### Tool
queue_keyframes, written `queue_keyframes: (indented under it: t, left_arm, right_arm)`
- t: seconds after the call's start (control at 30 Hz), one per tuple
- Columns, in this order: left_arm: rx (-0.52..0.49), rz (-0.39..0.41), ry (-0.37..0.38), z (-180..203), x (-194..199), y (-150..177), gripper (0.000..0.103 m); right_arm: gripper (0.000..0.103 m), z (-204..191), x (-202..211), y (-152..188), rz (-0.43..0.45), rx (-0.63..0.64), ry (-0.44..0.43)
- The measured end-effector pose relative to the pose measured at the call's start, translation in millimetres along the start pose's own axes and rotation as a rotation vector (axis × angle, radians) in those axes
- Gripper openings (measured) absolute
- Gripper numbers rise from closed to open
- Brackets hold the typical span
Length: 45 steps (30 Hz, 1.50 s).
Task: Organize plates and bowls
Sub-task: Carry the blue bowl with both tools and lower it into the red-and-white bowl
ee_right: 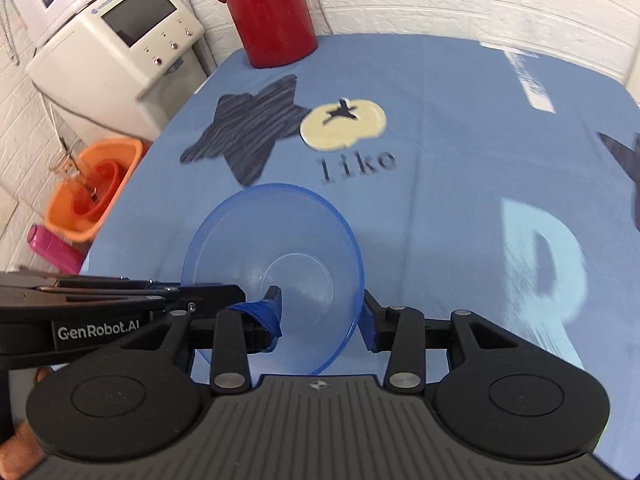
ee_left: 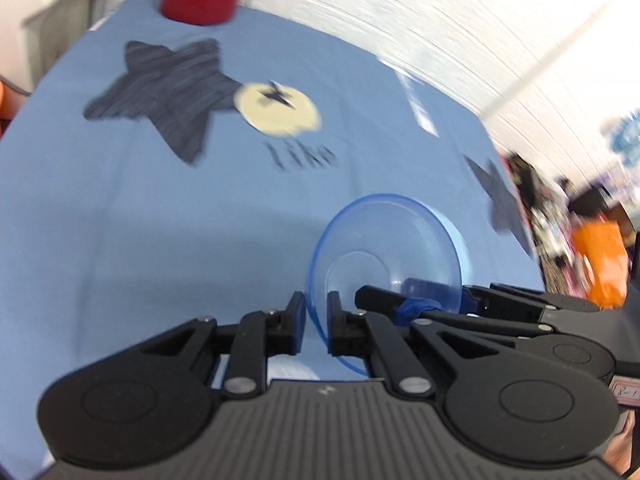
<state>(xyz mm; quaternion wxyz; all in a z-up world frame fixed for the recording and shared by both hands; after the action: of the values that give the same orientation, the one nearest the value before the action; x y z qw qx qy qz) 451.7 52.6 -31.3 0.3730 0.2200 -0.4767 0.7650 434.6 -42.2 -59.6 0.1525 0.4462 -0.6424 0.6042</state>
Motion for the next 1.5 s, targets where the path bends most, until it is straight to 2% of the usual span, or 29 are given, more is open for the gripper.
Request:
queue_keyframes:
  t: [0.27, 0.5, 0.77, 1.0, 1.1, 1.13, 1.2, 1.23, 1.5]
  left_arm:
    - [-0.105, -0.066, 0.065, 74, 36, 101, 0.0]
    - [-0.17, -0.115, 0.066, 99, 44, 157, 0.0]
    - [-0.172, -0.13, 0.031, 89, 35, 175, 0.0]
    - [-0.206, -0.147, 0.071, 89, 36, 177, 0.0]
    - [-0.2, -0.174, 0.106, 89, 38, 175, 0.01]
    - [-0.186, -0.177, 0.125, 89, 40, 173, 0.022]
    - [-0.178, -0.171, 0.117, 86, 44, 168, 0.055]
    - [-0.184, -0.156, 0.107, 85, 46, 164, 0.063]
    - [-0.152, -0.144, 0.11, 73, 52, 157, 0.063]
  right_arm:
    - [0.025, 34, 86, 83, -0.013, -0.033, 0.063]
    - [0.025, 50, 111, 130, -0.031, -0.062, 0.071]
    - [0.024, 48, 110, 149, -0.033, -0.063, 0.055]
    - [0.025, 50, 111, 149, -0.036, -0.073, 0.055]
    - [0.025, 50, 114, 147, -0.031, -0.083, 0.062]
    - [0.024, 51, 115, 146, -0.028, -0.084, 0.067]
    - [0.025, 55, 118, 144, -0.022, -0.098, 0.081]
    - [0.025, 57, 119, 142, -0.02, -0.098, 0.093]
    - [0.027, 60, 125, 140, 0.003, -0.099, 0.086]
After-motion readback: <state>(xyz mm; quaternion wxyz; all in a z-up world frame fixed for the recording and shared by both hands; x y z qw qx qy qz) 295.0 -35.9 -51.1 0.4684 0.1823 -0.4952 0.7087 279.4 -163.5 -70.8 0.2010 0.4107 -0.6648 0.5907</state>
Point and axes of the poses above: each gripper's, at about its wrist camera, not at the fingertips, and x roughly against the way its jaws point, z to its right, y to its underside, the point moved 9 cm from there along -x, roughly the way its jaws point, and after that the axes turned 10 degrees about z, right-handed, at the moved point
